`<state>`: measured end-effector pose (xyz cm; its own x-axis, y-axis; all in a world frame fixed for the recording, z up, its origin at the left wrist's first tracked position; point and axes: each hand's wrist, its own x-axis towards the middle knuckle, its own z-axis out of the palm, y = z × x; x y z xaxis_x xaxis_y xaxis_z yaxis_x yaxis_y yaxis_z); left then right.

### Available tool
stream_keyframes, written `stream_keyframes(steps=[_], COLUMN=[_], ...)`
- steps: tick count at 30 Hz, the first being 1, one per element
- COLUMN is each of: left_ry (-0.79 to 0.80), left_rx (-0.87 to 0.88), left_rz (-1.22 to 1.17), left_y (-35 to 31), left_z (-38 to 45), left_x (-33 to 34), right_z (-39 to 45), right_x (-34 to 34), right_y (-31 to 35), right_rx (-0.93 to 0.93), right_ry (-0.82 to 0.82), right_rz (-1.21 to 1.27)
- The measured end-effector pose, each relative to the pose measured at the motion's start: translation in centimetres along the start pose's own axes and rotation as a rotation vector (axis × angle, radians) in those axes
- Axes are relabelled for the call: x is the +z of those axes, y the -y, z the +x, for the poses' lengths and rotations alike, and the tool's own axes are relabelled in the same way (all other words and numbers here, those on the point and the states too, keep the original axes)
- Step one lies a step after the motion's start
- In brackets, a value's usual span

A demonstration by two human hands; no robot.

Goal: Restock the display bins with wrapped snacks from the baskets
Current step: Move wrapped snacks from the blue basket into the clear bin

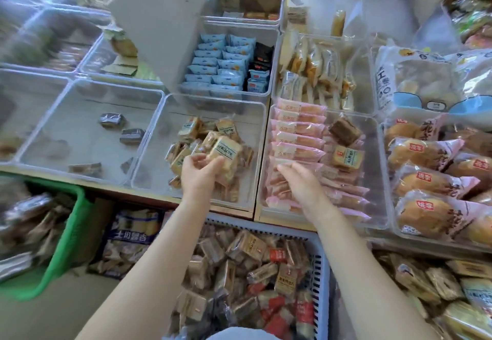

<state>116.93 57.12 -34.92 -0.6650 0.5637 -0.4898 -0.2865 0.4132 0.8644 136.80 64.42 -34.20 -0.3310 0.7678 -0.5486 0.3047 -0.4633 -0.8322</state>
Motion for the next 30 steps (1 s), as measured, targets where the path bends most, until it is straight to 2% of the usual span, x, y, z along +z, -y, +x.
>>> stream_keyframes(steps=[2,4,7,8,10,12,14,15,18,19,21,23,25,27,30], left_ry=[-0.051,-0.013,-0.031,-0.011,0.106,0.249,0.359,0.400,0.482,0.503,0.539,0.564,0.577,0.602,0.682], left_rx=[0.043,0.073,0.293,0.365,0.437,0.423,0.354,0.328,0.311,0.309,0.296,0.273,0.228,0.187,0.055], left_rz=[0.068,0.250,0.624,0.672,0.695,0.688,0.635,0.609,0.594,0.591,0.586,0.581,0.554,0.481,0.247], left_y=[0.0,0.1,0.0,-0.1,-0.1,-0.1,-0.4,-0.5,-1.2,-1.3,-1.5,-1.3,-1.0,-0.9,-1.0], left_z=[1.6,3.0,3.1,2.6,1.7,0.7,0.0,-0.4,-1.6,-1.8,-1.8,-1.7,-1.7,-1.9,-2.3], left_x=[-1.9,-2.6,-1.7,-1.0,1.1,3.4,5.9,7.0,9.8,10.5,11.5,12.1,12.5,12.7,12.7], right_z=[0.8,1.3,1.5,1.6,2.4,3.8,5.7,6.6,8.4,8.7,9.0,8.6,7.3,5.1,1.5], right_x=[1.4,2.3,2.2,1.7,-0.1,-2.9,-6.5,-8.3,-12.1,-12.8,-13.3,-13.0,-12.3,-11.1,-9.1], right_y=[0.3,0.4,0.5,0.5,0.0,-0.7,-1.4,-1.6,-3.0,-3.4,-4.0,-3.7,-3.2,-2.9,-1.7], right_rx=[0.015,0.026,0.010,-0.025,-0.162,-0.309,-0.328,-0.262,0.005,0.045,0.049,0.041,-0.008,-0.161,-0.369], right_ry=[0.020,0.033,-0.004,-0.063,-0.295,-0.604,-0.794,-0.780,-0.503,-0.448,-0.446,-0.502,-0.570,-0.595,-0.509], right_rz=[0.004,0.005,-0.047,-0.098,-0.257,-0.434,-0.666,-0.793,-1.089,-1.136,-1.165,-1.115,-0.920,-0.691,-0.556])
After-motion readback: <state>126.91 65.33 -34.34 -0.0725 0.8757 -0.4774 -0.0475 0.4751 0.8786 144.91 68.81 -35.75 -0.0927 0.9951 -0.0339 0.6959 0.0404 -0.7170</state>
